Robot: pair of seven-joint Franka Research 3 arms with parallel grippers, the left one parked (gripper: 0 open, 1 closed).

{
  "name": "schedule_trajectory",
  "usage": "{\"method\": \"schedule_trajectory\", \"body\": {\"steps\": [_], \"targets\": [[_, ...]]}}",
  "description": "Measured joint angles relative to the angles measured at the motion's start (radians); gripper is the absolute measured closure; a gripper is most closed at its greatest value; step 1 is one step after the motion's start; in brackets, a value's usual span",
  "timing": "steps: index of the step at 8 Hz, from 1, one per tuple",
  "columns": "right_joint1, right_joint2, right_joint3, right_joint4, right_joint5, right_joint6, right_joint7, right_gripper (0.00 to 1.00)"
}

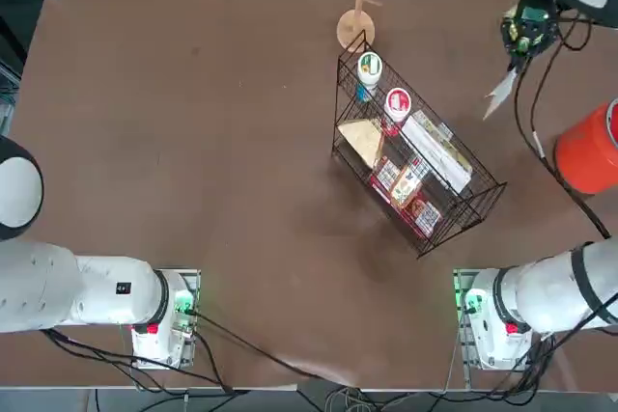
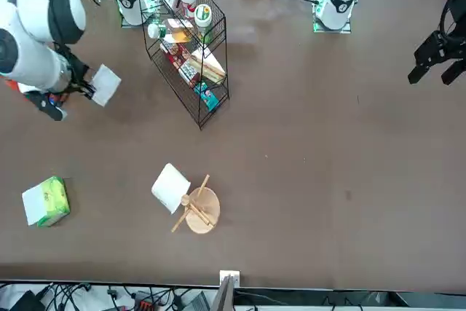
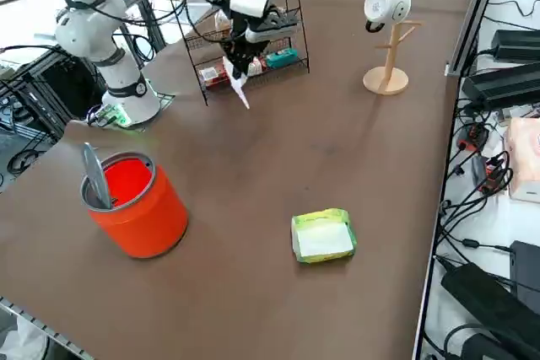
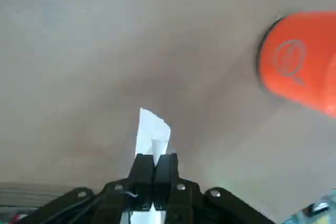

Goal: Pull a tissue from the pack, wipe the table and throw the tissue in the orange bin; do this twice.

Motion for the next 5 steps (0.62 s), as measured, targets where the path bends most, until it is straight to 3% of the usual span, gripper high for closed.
{"method": "schedule_trajectory", "body": {"steps": [5], "targets": [[-0.169, -0.028, -0.003, 0.077, -0.223, -0.093, -0.449, 0.98]]}}
